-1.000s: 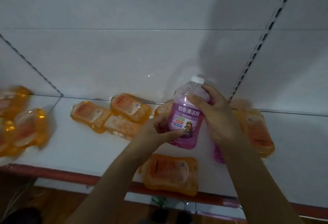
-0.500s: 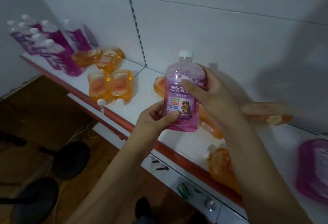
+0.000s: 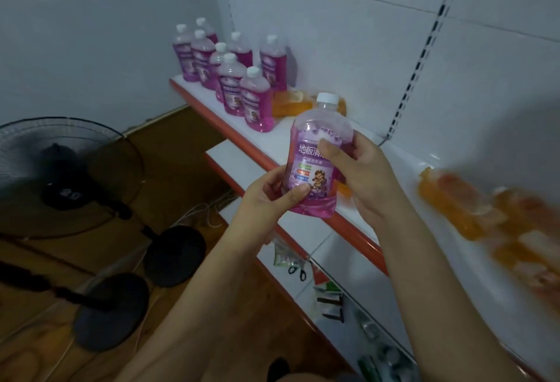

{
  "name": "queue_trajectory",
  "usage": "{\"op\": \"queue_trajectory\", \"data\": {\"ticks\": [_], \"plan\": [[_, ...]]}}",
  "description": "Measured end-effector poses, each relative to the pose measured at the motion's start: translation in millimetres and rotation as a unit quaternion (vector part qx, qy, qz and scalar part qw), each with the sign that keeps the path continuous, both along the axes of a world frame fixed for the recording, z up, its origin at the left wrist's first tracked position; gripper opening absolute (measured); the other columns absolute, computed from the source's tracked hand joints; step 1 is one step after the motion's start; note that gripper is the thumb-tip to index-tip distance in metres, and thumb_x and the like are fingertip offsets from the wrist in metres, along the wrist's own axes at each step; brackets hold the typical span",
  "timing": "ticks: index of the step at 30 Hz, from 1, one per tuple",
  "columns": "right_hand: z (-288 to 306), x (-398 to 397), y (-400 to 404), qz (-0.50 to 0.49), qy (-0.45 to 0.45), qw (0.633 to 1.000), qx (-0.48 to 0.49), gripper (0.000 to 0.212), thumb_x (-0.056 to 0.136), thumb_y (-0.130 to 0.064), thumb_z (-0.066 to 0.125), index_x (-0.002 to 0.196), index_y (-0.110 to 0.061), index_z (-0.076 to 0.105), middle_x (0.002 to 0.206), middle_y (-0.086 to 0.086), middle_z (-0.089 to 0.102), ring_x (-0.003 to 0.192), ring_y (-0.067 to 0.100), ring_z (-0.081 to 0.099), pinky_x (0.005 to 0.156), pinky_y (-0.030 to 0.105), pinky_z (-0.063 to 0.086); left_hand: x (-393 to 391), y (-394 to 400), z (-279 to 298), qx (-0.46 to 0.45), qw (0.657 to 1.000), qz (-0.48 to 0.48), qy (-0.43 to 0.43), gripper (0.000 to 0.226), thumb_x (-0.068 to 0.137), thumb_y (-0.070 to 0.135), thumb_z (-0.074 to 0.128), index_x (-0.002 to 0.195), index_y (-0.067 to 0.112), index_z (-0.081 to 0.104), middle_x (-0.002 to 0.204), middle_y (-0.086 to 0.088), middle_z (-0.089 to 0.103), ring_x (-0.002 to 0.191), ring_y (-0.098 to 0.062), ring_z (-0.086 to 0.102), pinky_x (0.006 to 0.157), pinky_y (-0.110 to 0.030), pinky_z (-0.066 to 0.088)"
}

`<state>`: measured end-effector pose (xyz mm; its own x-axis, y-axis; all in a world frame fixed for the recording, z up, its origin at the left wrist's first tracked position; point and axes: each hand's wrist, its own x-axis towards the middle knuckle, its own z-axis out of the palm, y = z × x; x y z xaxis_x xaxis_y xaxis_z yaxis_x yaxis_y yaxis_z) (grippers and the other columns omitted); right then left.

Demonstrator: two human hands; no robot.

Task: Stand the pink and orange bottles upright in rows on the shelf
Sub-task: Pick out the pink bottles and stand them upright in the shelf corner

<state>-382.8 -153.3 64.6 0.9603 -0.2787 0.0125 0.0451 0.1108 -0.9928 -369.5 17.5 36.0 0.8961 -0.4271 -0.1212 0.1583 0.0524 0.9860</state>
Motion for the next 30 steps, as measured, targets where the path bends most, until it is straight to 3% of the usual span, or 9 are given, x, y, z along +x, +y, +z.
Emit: {"op": "queue_trajectory", "data": {"ticks": [6,11,13,15,18,20,23,25,30], "plan": [[-3,70,23,0.021,0.017,0.999,-0.038,0.057,0.079,-0.044,0.073,0.128,-0.022,0.056,0.112,-0.002,0.072,0.099,0.015,0.072,0.079,0.034,0.059,69,18,-9,0.062,0.996,0.038,-0.058,0.051,0.080,0.026,0.079,0.127,0.024,0.058,0.113,0.008,0.072,0.102,-0.004,0.070,0.079,-0.021,0.058],[-17,142,13,0.040,0.012,0.992,-0.122,0.067,0.074,-0.053,0.077,0.130,-0.024,0.056,0.119,-0.002,0.069,0.106,0.014,0.068,0.090,0.043,0.058,142,17,-28,0.107,0.989,0.045,-0.092,0.052,0.081,0.019,0.081,0.125,0.027,0.055,0.112,0.011,0.070,0.099,0.001,0.069,0.080,-0.017,0.056],[-21,170,7,0.047,0.018,0.986,-0.162,0.075,0.070,-0.060,0.076,0.134,-0.028,0.053,0.123,-0.006,0.067,0.111,0.012,0.065,0.093,0.040,0.056,174,12,-36,0.142,0.984,0.047,-0.102,0.056,0.080,0.019,0.082,0.128,0.025,0.053,0.116,0.010,0.069,0.101,0.001,0.068,0.087,-0.021,0.057],[-25,195,-1,0.057,0.026,0.978,-0.197,0.066,0.075,-0.050,0.077,0.132,-0.028,0.053,0.122,-0.012,0.064,0.110,0.001,0.062,0.093,0.028,0.054,203,5,-45,0.174,0.978,0.038,-0.113,0.062,0.078,0.022,0.083,0.132,0.022,0.052,0.119,0.012,0.068,0.104,0.004,0.066,0.091,-0.021,0.055],[-28,221,-13,0.062,0.029,0.970,-0.232,0.053,0.082,-0.021,0.077,0.126,-0.032,0.049,0.113,-0.025,0.056,0.093,-0.024,0.055,0.078,0.003,0.046,232,-9,-57,0.230,0.962,0.035,-0.145,0.058,0.077,0.030,0.085,0.124,0.030,0.052,0.109,0.022,0.066,0.097,0.017,0.061,0.086,-0.012,0.051],[-34,233,-20,0.069,0.024,0.964,-0.254,0.059,0.079,-0.013,0.079,0.129,-0.028,0.051,0.118,-0.022,0.056,0.096,-0.027,0.052,0.078,0.000,0.042,246,-17,-66,0.275,0.944,0.047,-0.176,0.059,0.076,0.038,0.084,0.124,0.033,0.049,0.114,0.018,0.068,0.101,0.008,0.063,0.087,-0.021,0.054],[-44,240,-23,0.078,0.040,0.955,-0.284,0.068,0.076,-0.018,0.082,0.136,-0.025,0.050,0.120,-0.022,0.056,0.102,-0.029,0.048,0.084,-0.003,0.037,255,-22,-80,0.348,0.911,0.030,-0.220,0.059,0.079,0.048,0.078,0.127,0.031,0.046,0.120,0.009,0.069,0.108,-0.013,0.067,0.087,-0.035,0.058],[-49,240,-24,0.084,0.054,0.958,-0.270,0.069,0.078,-0.018,0.081,0.139,-0.024,0.049,0.127,-0.015,0.057,0.110,-0.020,0.051,0.091,0.002,0.040,255,-21,-88,0.376,0.892,0.016,-0.250,0.059,0.082,0.055,0.071,0.129,0.030,0.046,0.119,0.008,0.070,0.105,-0.015,0.069,0.083,-0.037,0.060],[-51,235,-24,0.080,0.070,0.964,-0.245,0.072,0.080,-0.021,0.079,0.143,-0.028,0.044,0.138,-0.011,0.054,0.124,0.002,0.054,0.106,0.032,0.047,266,-16,-95,0.398,0.865,-0.008,-0.305,0.057,0.084,0.055,0.069,0.126,0.021,0.053,0.113,0.000,0.068,0.098,-0.018,0.067,0.079,-0.037,0.059]]}}
